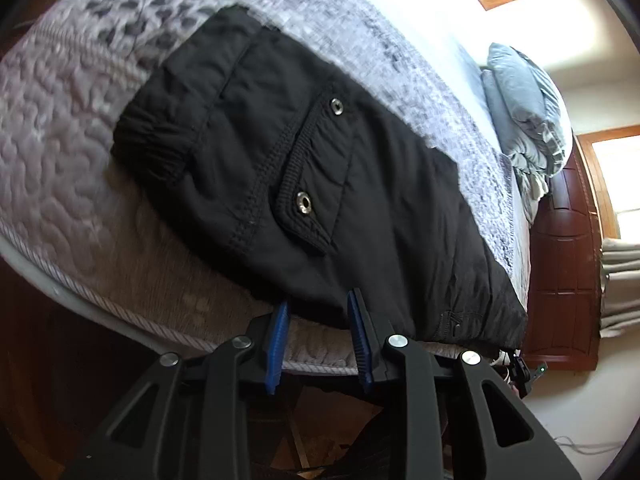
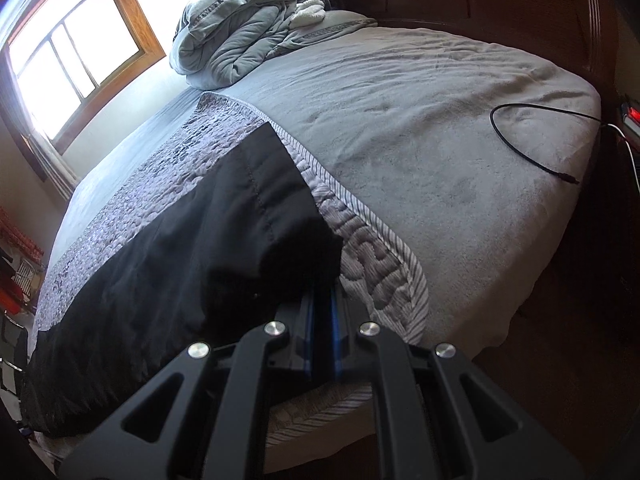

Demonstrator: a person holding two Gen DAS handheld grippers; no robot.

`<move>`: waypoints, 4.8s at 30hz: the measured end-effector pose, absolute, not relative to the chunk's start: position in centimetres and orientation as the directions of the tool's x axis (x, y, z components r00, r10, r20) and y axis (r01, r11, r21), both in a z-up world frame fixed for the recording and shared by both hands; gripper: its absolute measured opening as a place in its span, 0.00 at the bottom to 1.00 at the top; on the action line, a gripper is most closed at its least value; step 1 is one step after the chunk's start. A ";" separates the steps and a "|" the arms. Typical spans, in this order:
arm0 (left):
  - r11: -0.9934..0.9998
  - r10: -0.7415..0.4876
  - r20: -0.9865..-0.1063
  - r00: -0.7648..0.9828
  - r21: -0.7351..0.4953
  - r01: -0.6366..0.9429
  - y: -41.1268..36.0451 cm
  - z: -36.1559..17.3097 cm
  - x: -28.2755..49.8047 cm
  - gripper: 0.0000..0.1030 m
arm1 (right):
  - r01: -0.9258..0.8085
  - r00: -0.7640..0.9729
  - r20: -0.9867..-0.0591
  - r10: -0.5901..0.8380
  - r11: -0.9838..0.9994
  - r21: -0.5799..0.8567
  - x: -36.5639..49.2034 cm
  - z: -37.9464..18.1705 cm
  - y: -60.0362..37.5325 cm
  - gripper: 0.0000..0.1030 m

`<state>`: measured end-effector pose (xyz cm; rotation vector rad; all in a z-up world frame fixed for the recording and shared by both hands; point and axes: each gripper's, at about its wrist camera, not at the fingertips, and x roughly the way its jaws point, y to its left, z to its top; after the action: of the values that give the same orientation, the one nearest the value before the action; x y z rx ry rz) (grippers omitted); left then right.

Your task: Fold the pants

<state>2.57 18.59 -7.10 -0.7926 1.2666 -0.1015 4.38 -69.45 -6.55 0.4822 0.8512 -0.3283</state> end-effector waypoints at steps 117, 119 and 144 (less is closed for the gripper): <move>0.815 -0.343 -0.879 0.330 -0.453 -0.360 11.1 -10.4 5.5 0.69 | 0.275 0.786 -0.610 0.103 0.826 0.493 8.3 -0.1 -62.6 0.05; 0.819 -0.336 -0.883 0.327 -0.446 -0.362 11.0 -10.4 5.6 0.69 | 0.189 0.824 -0.552 0.128 0.856 0.481 8.3 1.9 -61.4 0.05; 0.718 -0.392 -0.835 0.386 -0.540 -0.440 14.6 -10.8 6.0 0.11 | 0.475 0.670 -0.739 0.069 0.726 0.498 3.7 -9.5 -65.6 0.16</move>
<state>6.02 14.58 -10.85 -0.8225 1.2141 0.0356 3.66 -65.60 -9.51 0.7398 0.8190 -0.2535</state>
